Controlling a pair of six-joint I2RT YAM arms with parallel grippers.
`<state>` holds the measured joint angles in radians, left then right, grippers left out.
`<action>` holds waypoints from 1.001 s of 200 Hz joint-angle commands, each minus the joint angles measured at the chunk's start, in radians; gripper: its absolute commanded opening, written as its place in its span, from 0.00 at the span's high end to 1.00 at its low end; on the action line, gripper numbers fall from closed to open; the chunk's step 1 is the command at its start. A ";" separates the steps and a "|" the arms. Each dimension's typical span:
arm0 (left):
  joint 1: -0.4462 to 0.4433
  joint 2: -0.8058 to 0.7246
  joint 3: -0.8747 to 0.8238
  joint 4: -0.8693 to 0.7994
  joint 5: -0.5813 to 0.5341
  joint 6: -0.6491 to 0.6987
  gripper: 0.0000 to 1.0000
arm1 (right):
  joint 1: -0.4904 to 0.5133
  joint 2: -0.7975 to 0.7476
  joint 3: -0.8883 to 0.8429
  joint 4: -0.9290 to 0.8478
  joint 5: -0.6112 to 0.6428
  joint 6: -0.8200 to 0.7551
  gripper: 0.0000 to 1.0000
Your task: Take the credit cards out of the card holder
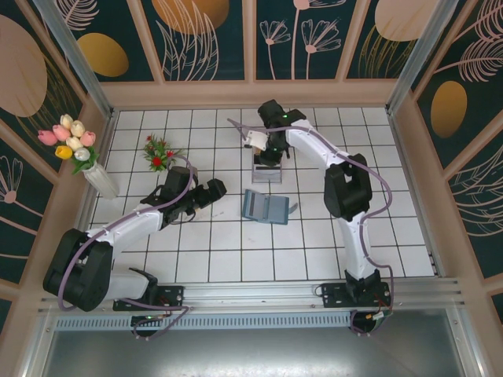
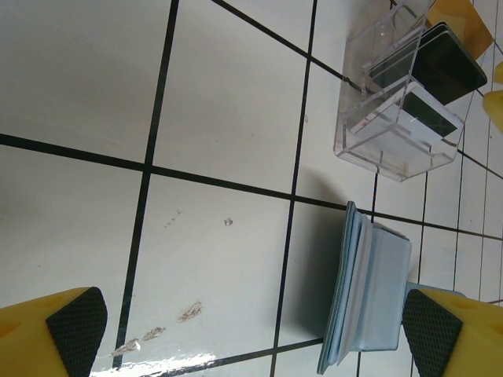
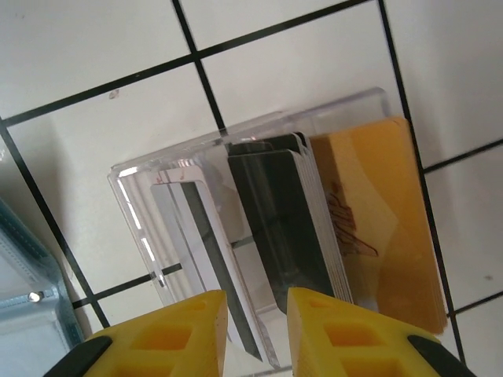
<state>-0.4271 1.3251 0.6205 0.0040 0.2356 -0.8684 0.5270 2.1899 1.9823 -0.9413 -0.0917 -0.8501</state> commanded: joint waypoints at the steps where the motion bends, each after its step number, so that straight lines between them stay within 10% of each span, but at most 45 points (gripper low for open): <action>1: 0.005 -0.018 0.006 0.014 0.016 0.009 0.01 | -0.023 -0.112 0.017 0.030 -0.093 0.114 0.72; 106: -0.020 0.004 0.024 0.066 0.155 0.095 0.05 | -0.102 -0.554 -0.601 0.448 0.013 1.194 0.65; 200: -0.124 0.206 0.024 0.316 0.269 0.001 0.27 | 0.002 -0.689 -1.028 0.730 -0.206 1.573 0.47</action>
<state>-0.5343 1.4937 0.6323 0.1940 0.4370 -0.8299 0.5049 1.5063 0.9993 -0.3367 -0.2085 0.6193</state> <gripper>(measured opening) 0.759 0.507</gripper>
